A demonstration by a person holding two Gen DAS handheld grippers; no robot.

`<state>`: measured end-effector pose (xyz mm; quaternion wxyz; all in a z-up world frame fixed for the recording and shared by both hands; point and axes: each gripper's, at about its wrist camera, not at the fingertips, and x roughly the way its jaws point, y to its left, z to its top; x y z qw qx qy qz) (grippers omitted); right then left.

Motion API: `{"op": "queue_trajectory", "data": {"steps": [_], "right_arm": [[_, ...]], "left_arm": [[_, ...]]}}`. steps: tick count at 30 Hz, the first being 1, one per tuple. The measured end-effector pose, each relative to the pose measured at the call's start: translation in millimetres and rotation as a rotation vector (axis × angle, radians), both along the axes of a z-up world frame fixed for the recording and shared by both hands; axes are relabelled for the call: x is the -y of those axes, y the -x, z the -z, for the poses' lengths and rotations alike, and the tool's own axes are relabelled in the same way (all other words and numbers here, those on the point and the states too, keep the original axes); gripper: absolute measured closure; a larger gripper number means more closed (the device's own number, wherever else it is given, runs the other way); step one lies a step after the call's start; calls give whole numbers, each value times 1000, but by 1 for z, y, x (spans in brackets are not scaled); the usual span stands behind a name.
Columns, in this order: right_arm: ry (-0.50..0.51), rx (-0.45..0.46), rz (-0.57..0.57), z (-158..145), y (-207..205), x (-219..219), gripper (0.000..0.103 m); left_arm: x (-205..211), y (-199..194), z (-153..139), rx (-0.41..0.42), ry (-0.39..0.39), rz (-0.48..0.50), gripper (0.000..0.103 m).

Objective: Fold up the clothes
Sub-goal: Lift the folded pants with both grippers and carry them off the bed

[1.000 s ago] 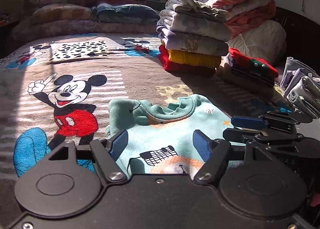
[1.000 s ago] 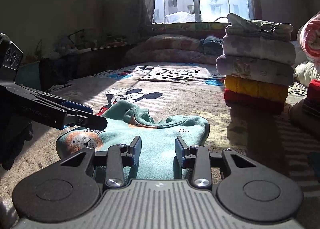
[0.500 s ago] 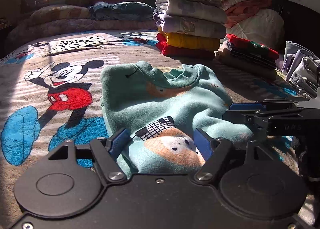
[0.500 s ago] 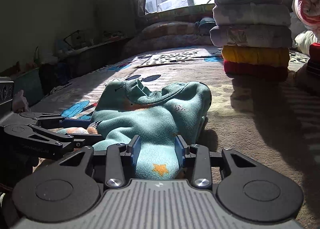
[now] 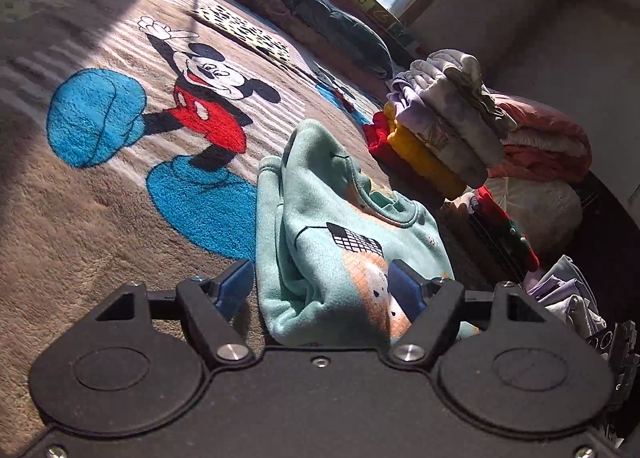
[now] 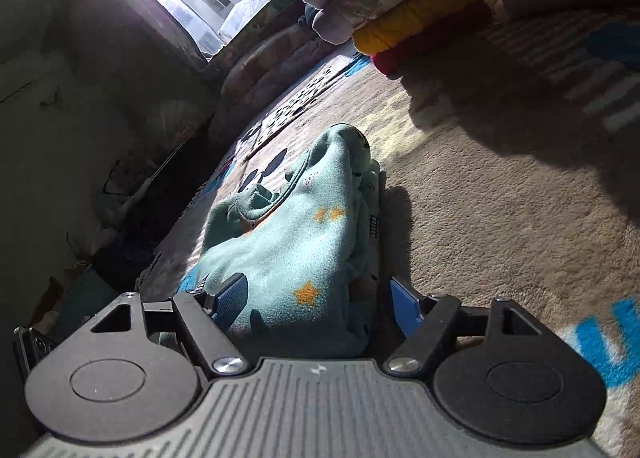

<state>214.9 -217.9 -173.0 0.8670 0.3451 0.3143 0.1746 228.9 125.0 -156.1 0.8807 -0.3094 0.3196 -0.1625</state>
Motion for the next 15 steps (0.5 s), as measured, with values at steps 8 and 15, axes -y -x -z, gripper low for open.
{"op": "queue_trajectory", "data": {"steps": [8, 15], "right_arm": [[-78, -17, 36, 17, -27, -6, 42], [-175, -68, 46, 19, -15, 0, 61]], "left_arm": [[7, -16, 10, -60, 100, -34, 33], [3, 9, 13, -103, 202, -85, 61]]}}
